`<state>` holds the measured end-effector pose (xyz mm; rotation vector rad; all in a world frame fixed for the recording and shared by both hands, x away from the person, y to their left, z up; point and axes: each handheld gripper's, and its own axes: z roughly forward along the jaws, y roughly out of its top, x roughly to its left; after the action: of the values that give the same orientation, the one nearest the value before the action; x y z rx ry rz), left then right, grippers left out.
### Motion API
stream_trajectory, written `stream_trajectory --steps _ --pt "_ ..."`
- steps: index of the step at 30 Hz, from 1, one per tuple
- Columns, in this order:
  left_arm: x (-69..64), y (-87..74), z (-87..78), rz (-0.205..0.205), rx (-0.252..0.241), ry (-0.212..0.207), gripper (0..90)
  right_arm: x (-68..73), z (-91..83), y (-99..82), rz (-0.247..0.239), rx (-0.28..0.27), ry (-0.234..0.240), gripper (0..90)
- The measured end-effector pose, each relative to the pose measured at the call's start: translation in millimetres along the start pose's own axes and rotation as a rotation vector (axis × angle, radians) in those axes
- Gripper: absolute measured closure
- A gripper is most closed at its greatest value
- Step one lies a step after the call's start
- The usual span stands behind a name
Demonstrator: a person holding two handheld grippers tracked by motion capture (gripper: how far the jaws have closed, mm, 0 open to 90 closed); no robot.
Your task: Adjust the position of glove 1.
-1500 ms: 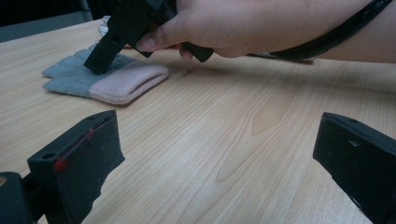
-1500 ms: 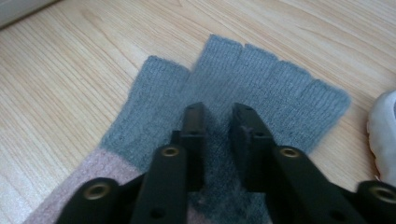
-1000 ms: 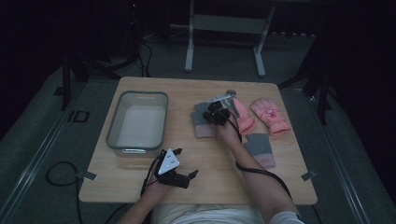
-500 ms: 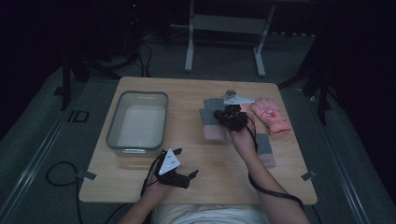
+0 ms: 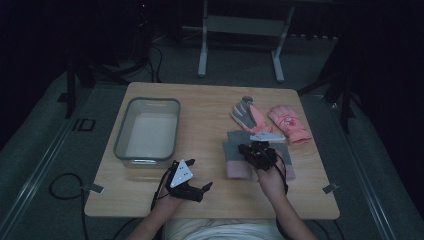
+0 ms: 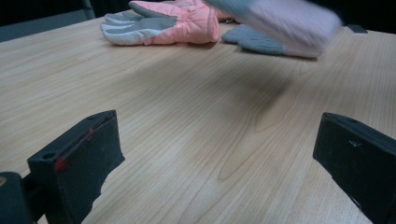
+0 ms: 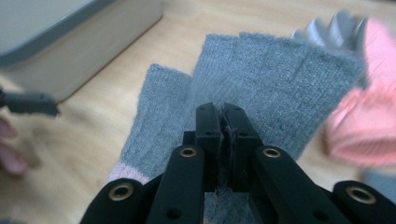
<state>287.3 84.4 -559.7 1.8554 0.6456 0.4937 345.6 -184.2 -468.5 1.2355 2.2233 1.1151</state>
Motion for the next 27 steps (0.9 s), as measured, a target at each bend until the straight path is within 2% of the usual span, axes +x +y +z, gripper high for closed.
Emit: stream_trajectory --steps 2,5,6,8,11,17,20,24,27 --pt "-0.3 0.0 0.1 0.0 0.002 0.0 0.7 1.1 5.0 -16.3 0.014 0.029 0.008 86.0" --pt "-0.4 0.1 0.2 0.004 0.002 0.0 0.7 1.1 6.4 -19.2 0.013 0.038 0.004 86.0" --pt "-0.5 0.0 0.1 0.001 0.0 0.001 0.7 0.2 12.2 -29.5 0.022 0.057 0.011 86.0" --pt "-0.2 -0.1 0.0 -0.001 -0.001 0.0 0.7 0.3 16.7 -34.5 0.011 0.065 0.008 85.9" --pt "-0.2 -0.1 -0.1 -0.002 -0.001 0.0 0.7 -2.0 25.2 -41.5 0.025 0.083 0.014 86.0" --pt "-1.2 0.0 0.1 0.004 0.001 0.002 0.7 -6.0 42.8 -51.7 0.046 0.108 0.028 85.8" --pt "-1.4 0.0 0.2 0.004 0.002 0.002 0.7 -7.0 45.5 -52.8 0.041 0.103 0.026 85.7" --pt "-1.4 0.1 0.3 0.004 0.003 0.001 0.7 -11.7 52.9 -59.0 0.06 0.115 0.018 83.4" --pt "-1.3 0.1 0.3 0.003 0.003 0.001 0.7 -12.0 54.5 -60.3 0.047 0.103 0.016 82.1"
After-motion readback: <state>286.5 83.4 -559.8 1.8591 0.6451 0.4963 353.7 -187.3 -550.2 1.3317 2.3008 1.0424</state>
